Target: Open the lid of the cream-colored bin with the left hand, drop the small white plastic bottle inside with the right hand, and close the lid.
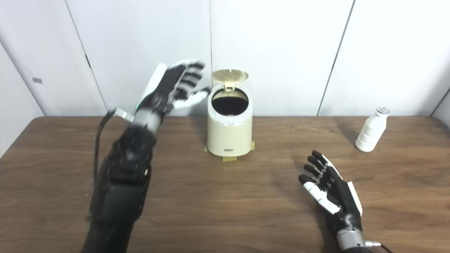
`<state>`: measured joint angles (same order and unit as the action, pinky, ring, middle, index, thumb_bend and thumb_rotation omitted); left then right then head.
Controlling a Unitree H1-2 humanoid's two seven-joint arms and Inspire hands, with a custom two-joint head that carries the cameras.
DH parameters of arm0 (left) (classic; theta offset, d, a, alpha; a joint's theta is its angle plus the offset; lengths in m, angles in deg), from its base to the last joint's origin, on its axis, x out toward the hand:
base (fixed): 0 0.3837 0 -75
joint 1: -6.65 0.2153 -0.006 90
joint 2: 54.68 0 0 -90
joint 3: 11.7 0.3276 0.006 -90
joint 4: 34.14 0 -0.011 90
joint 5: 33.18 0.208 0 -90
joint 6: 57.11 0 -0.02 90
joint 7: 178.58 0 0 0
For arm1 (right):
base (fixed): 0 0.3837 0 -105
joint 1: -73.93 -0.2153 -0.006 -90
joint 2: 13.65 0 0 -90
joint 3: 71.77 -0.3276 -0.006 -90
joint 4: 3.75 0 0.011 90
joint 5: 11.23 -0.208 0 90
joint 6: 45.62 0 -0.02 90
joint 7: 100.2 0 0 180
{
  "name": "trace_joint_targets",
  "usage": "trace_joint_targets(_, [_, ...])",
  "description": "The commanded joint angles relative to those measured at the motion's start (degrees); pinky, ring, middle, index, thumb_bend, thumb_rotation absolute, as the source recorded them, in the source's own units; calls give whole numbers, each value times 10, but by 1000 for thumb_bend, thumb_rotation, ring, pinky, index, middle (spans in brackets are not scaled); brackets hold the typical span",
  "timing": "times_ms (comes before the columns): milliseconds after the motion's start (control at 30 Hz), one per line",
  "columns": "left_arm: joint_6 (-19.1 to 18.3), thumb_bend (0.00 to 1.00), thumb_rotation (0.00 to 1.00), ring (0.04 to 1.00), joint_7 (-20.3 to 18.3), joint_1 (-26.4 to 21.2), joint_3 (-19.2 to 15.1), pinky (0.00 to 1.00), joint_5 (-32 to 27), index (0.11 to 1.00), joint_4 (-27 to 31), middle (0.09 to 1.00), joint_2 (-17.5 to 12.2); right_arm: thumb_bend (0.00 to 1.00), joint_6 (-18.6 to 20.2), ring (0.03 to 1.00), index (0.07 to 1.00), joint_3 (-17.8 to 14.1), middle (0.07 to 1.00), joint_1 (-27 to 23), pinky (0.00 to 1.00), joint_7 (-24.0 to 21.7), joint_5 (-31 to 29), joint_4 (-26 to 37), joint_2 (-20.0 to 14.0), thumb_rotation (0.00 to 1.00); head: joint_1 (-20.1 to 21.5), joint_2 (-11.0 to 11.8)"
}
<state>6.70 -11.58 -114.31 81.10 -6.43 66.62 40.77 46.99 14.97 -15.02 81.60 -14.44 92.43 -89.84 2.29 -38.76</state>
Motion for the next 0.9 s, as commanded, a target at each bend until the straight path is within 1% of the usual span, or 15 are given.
trace_joint_targets(0, [9, 478, 154, 711, 28, 1, -11, 624, -7, 797, 43, 743, 3, 525, -18, 837, 857, -3, 867, -18, 724, -3, -5, 19, -1, 327, 1, 0])
trace_joint_targets(100, [-2, 471, 172, 725, 37, 45, -28, 643, -26, 796, 71, 748, 16, 541, -23, 844, 860, -4, 872, -16, 732, -8, -12, 24, -3, 344, 2, -1])
trace_joint_targets(133, [0, 468, 193, 738, 40, 63, -38, 662, -43, 804, 78, 758, 23, 543, -24, 846, 859, -4, 873, -15, 735, -9, -13, 25, -4, 349, 2, -1])
trace_joint_targets(233, [7, 453, 248, 739, 49, 98, -58, 659, -85, 831, 85, 782, 37, 556, -21, 841, 857, -5, 871, -14, 734, -9, -14, 32, -5, 353, 3, -1])
trace_joint_targets(367, [60, 455, 267, 741, 61, 154, -81, 674, -146, 834, 75, 799, 52, 671, -13, 824, 855, -10, 859, -13, 707, 0, 0, 44, -9, 355, 6, -2])
trace_joint_targets(433, [68, 449, 322, 759, 63, 179, -82, 698, -161, 845, 76, 811, 53, 655, -10, 823, 848, -14, 850, -14, 694, 10, 22, 48, -17, 298, 7, -3])
trace_joint_targets(467, [63, 450, 388, 776, 64, 189, -82, 724, -167, 869, 78, 834, 55, 670, -10, 824, 841, -19, 843, -16, 749, 14, 29, 48, -22, 271, 6, -4])
trace_joint_targets(500, [61, 455, 421, 784, 66, 198, -82, 738, -173, 882, 78, 844, 56, 681, -15, 826, 838, -26, 845, -18, 762, 16, 31, 44, -29, 253, 6, -4])
trace_joint_targets(567, [62, 459, 456, 794, 71, 210, -80, 754, -180, 898, 76, 852, 58, 704, -29, 839, 846, -42, 866, -21, 769, 16, 27, 31, -46, 234, 8, -5])
trace_joint_targets(600, [63, 456, 453, 796, 73, 215, -79, 765, -183, 899, 75, 852, 59, 707, -38, 844, 850, -51, 873, -23, 804, 17, 25, 21, -54, 219, 11, -5])
trace_joint_targets(667, [64, 451, 438, 800, 76, 219, -77, 779, -189, 895, 73, 856, 58, 740, -51, 830, 853, -63, 870, -27, 791, 22, 31, 8, -65, 219, 32, -5])
trace_joint_targets(700, [65, 451, 435, 800, 76, 222, -76, 779, -190, 894, 72, 857, 57, 747, -45, 826, 854, -70, 869, -29, 786, 28, 33, 14, -66, 221, 41, -5])
trace_joint_targets(767, [68, 457, 427, 797, 77, 225, -76, 775, -194, 892, 68, 855, 54, 763, -23, 775, 829, -74, 846, -30, 706, 43, 51, 41, -65, 185, 68, -4])
trace_joint_targets(833, [73, 454, 409, 800, 74, 227, -83, 775, -208, 892, 64, 858, 50, 760, 0, 762, 820, -78, 834, -26, 697, 49, 55, 66, -62, 165, 113, -3])
trace_joint_targets(867, [74, 448, 393, 802, 73, 227, -85, 776, -214, 892, 62, 859, 47, 760, 6, 766, 820, -78, 830, -24, 707, 50, 56, 72, -61, 158, 122, -2])
